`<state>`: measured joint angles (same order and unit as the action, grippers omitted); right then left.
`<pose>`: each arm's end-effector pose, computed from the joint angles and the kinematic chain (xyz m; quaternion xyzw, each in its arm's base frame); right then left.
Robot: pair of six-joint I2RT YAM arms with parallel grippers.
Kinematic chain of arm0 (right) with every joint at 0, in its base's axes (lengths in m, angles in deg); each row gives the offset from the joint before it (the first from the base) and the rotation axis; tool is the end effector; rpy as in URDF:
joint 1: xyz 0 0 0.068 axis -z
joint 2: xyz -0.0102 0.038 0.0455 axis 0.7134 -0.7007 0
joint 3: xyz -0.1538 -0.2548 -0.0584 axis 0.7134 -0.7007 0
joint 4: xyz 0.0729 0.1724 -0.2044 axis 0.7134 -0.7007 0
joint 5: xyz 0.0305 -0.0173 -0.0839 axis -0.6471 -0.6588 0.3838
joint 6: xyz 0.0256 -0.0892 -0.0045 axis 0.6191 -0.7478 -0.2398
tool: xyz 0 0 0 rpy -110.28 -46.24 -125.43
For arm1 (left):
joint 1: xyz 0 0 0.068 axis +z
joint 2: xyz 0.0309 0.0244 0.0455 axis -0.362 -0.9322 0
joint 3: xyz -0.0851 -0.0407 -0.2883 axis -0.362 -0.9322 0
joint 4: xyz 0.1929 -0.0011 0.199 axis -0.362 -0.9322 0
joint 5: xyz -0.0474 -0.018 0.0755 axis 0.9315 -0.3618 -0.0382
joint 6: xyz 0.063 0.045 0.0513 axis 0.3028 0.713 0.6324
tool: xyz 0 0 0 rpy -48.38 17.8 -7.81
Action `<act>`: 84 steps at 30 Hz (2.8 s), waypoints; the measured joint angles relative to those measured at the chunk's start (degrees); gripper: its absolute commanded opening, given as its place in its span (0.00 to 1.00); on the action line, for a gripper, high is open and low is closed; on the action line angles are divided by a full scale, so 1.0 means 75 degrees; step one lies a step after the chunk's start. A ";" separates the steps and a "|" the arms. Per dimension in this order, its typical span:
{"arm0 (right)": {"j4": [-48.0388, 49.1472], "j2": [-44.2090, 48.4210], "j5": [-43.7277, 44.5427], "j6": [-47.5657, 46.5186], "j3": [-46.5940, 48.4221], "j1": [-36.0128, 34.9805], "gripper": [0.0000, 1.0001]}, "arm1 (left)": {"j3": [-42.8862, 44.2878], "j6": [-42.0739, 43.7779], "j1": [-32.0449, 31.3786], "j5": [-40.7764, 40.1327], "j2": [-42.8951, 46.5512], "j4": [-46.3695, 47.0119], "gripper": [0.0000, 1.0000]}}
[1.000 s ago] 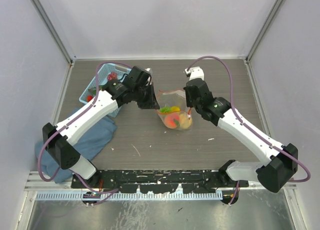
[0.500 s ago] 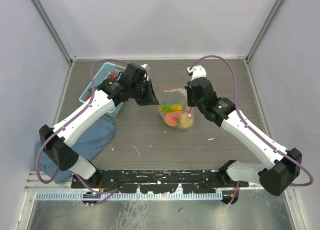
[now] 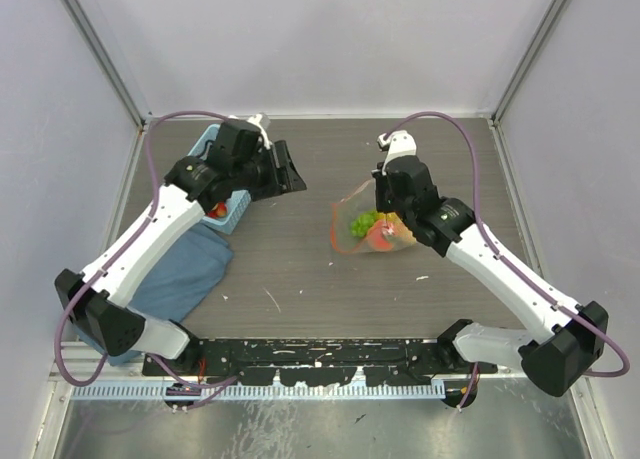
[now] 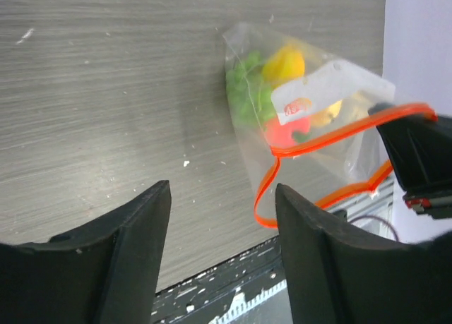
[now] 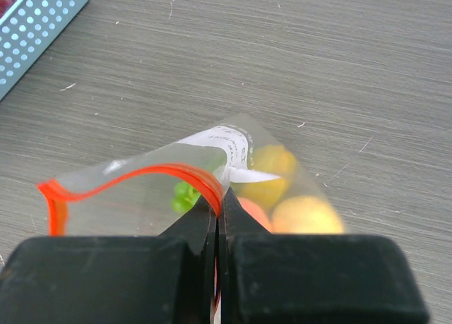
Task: Place the food in the zip-top bag and seal the zipper
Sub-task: Pick up the fake fruit from the bin.
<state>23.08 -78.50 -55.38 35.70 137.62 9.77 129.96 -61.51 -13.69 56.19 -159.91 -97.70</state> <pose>0.2612 0.1535 0.3529 -0.1012 0.8532 0.0586 0.5083 0.2890 -0.2113 0.3882 -0.0286 0.9044 -0.2946 0.3072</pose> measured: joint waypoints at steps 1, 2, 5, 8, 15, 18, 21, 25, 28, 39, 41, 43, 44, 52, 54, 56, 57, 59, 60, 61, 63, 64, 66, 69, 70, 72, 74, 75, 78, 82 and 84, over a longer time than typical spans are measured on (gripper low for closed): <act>0.0015 0.0017 0.0000 0.0003 -0.0003 0.0003 0.01 | -0.0064 0.0055 0.0131 -0.0041 0.0102 0.0029 0.74; 0.0029 0.0029 0.0003 0.0003 -0.0009 0.0003 0.01 | -0.0137 0.0117 0.0256 -0.0085 0.0198 0.0058 0.78; 0.0061 0.0052 0.0026 0.0035 -0.0050 0.0003 0.01 | -0.0414 0.0265 0.0761 -0.0172 0.0452 0.0119 0.91; 0.0058 0.0052 0.0050 0.0102 -0.0076 0.0003 0.01 | -0.0699 0.0411 0.1323 -0.0294 0.0580 0.0221 0.98; 0.0061 -0.0003 -0.0035 0.0213 -0.0085 0.0003 0.01 | -0.1145 0.0825 0.2314 -0.0580 0.0600 0.0402 0.98; 0.0114 -0.0061 -0.0102 0.0230 -0.0108 0.0003 0.01 | -0.1177 0.0994 0.2565 -0.0647 0.0475 0.0551 0.98; 0.0172 -0.0073 -0.0143 0.0227 -0.0160 0.0003 0.01 | -0.1107 0.1239 0.2777 -0.0708 0.0058 0.0705 0.98; 0.0227 -0.0073 -0.0178 0.0227 -0.0201 0.0003 0.01 | -0.0766 0.1661 0.2932 -0.0901 -0.0895 0.0764 0.98; 0.0236 -0.0073 -0.0213 0.0227 -0.0216 0.0003 0.01 | -0.0399 0.2049 0.2999 -0.1139 -0.1644 0.0766 0.99; 0.0224 -0.0070 -0.0504 0.0230 -0.0230 0.0006 0.01 | 0.1486 0.3322 0.3334 -0.1836 -0.3809 0.0551 0.92; 0.0224 -0.0067 -0.0589 0.0251 -0.0230 0.0006 0.01 | 0.1880 0.3520 0.3389 -0.1915 -0.4199 0.0530 0.90; 0.0224 -0.0055 -0.0685 0.0286 -0.0239 0.0003 0.01 | 0.2151 0.3646 0.3430 -0.1909 -0.4517 0.0519 0.88; 0.0221 -0.0050 -0.0711 0.0309 -0.0248 0.0003 0.01 | 0.2311 0.3695 0.3465 -0.1877 -0.4712 0.0513 0.88; 0.0224 -0.0038 -0.1105 0.0455 -0.0344 0.0003 0.01 | 0.3112 0.3803 0.3818 -0.1565 -0.5951 0.0498 0.80; 0.0216 -0.0038 -0.1148 0.0466 -0.0358 0.0006 0.01 | 0.3372 0.3794 0.3879 -0.1460 -0.6242 0.0460 0.78; 0.0221 -0.0038 -0.1198 0.0484 -0.0358 0.0003 0.01 | 0.3722 0.3794 0.3928 -0.1355 -0.6575 0.0431 0.76; 0.0221 -0.0038 -0.1224 0.0484 -0.0358 0.0006 0.01 | 0.3844 0.3789 0.3940 -0.1335 -0.6691 0.0423 0.75; 0.0219 -0.0041 -0.1250 0.0487 -0.0358 0.0006 0.01 | 0.4097 0.3783 0.3972 -0.1262 -0.6945 0.0411 0.72; 0.0219 -0.0041 -0.1256 0.0487 -0.0358 0.0003 0.01 | 0.4138 0.3774 0.3978 -0.1224 -0.7029 0.0408 0.71; 0.0221 -0.0041 -0.1259 0.0487 -0.0358 0.0006 0.01 | 0.4176 0.3765 0.3984 -0.1186 -0.7099 0.0388 0.69; 0.0221 -0.0044 -0.1259 0.0487 -0.0358 0.0006 0.01 | 0.4229 0.3765 0.3995 -0.1113 -0.7259 0.0373 0.60; 0.0221 -0.0047 -0.1262 0.0487 -0.0358 0.0006 0.01 | 0.4252 0.3759 0.4001 -0.1090 -0.7332 0.0356 0.55; 0.0221 -0.0058 -0.1262 0.0487 -0.0358 0.0006 0.01 | 0.4342 0.3768 0.4016 -0.1052 -0.7399 0.0347 0.48; 0.0221 -0.0061 -0.1262 0.0487 -0.0358 0.0003 0.01 | 0.4389 0.3759 0.4025 -0.0985 -0.7408 0.0329 0.39; 0.0219 -0.0061 -0.1259 0.0484 -0.0358 0.0003 0.01 | 0.4389 0.3748 0.4025 -0.0970 -0.7408 0.0321 0.35; 0.0219 -0.0064 -0.1259 0.0484 -0.0358 0.0006 0.01 | 0.4389 0.3748 0.4025 -0.0944 -0.7408 0.0306 0.28; 0.0221 -0.0067 -0.1259 0.0487 -0.0358 0.0006 0.01 | 0.4389 0.3762 0.4025 -0.0921 -0.7405 0.0306 0.19; 0.0224 -0.0076 -0.1259 0.0487 -0.0356 0.0006 0.01 | 0.4386 0.3745 0.4025 -0.0903 -0.7405 0.0306 0.16; 0.0219 -0.0119 -0.1259 0.0484 -0.0358 0.0006 0.01 | 0.4307 0.3745 0.4025 -0.0807 -0.7297 0.0309 0.07; 0.0224 -0.0125 -0.1256 0.0487 -0.0358 0.0006 0.01 | 0.3952 0.3602 0.4030 -0.0548 -0.6898 0.0321 0.00; 0.0224 -0.0128 -0.1256 0.0495 -0.0358 0.0006 0.01 | 0.3707 0.3518 0.4030 -0.0391 -0.6630 0.0312 0.00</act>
<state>24.76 -79.46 -64.80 39.41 134.93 9.81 157.77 -35.12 16.54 53.26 -209.64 -95.36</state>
